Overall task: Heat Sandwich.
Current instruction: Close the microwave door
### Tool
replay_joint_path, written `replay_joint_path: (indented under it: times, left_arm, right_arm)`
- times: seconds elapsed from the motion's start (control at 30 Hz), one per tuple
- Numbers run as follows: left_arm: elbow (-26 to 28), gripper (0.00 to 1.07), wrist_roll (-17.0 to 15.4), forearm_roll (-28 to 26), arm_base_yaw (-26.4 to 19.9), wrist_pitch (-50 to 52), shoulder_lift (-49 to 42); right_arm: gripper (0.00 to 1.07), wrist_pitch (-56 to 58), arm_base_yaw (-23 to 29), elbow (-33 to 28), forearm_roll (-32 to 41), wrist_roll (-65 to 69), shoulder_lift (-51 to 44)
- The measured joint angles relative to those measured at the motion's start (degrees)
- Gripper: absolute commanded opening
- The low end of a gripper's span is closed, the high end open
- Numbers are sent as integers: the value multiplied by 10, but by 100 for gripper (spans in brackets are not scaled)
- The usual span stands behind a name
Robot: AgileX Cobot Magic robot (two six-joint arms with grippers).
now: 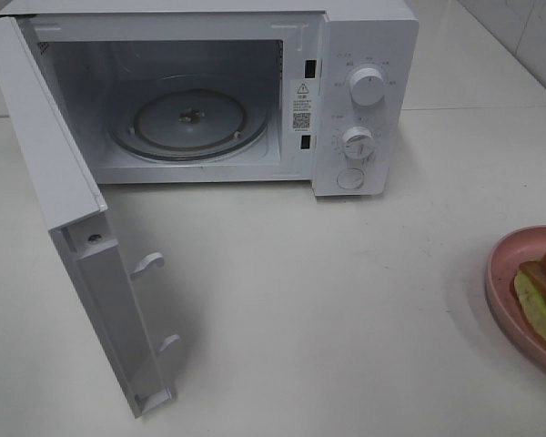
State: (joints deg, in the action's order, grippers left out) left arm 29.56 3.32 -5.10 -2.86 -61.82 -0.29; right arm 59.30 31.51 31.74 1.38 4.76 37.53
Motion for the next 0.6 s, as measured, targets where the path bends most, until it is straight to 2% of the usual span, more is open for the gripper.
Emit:
replay_joint_path:
  times: [0.43,0.6]
  left_arm:
    - [0,98,0,0,0,0,0]
    - [0,98,0,0,0,0,0]
  right_arm:
    - [75,25,-5,-2,-9,0,-152]
    - [75,21,-56,-9,-14,1,-208]
